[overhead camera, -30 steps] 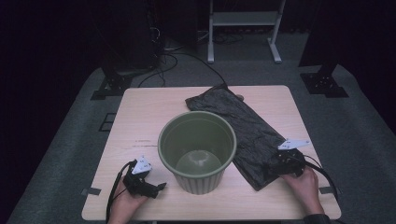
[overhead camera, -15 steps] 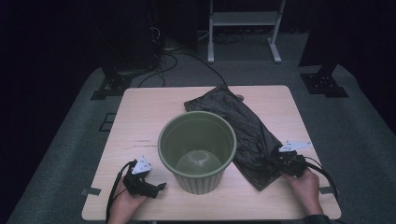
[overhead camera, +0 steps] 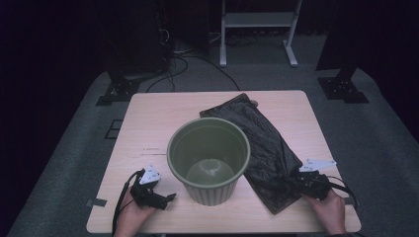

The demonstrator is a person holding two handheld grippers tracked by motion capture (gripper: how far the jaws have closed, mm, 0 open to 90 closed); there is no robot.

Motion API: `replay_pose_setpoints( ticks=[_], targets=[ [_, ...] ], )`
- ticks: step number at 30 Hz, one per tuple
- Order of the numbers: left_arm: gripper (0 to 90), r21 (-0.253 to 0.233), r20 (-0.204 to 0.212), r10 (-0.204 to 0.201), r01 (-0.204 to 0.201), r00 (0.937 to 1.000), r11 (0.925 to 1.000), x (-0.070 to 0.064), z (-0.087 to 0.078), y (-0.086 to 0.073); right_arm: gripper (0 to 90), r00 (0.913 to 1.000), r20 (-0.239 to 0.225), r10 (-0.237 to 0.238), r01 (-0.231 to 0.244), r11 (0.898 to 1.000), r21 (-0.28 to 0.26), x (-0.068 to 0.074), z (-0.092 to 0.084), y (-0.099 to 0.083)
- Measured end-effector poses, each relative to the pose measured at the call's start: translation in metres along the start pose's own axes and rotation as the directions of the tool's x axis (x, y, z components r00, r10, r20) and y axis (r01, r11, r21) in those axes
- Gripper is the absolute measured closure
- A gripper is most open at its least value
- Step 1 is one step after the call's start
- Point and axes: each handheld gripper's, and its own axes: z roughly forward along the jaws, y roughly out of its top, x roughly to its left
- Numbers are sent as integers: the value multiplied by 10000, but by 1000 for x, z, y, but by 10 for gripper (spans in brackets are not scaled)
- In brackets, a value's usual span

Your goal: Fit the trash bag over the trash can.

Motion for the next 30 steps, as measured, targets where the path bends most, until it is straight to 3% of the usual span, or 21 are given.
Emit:
replay_pose_setpoints(
  ticks=[12, 15, 20, 26, 30],
  targets=[
    [0, 1, -2, 6, -6, 10000, 10000, 0, 0, 0, 878, 9992, -208, -332, 339, 9988, 350, 33, -21, -30],
    [0, 3, -1, 5, -5, 10000, 10000, 0, 0, 0, 724, 9994, -193, -283, 289, 9992, 294, 39, -27, -34],
    [0, 2, -1, 1, -1, 10000, 10000, 0, 0, 0, 553, 9998, -111, 158, -156, 9997, 171, 37, -37, -29],
    [0, 3, -1, 4, -4, 10000, 10000, 0, 0, 0, 360, 9978, 649, -147, 159, 9997, -180, 40, -47, -12],
    [0, -3, -1, -1, 1, 10000, 10000, 0, 0, 0, 272, 9971, 747, -108, 126, 9997, -232, 38, -44, 2]
  ],
)
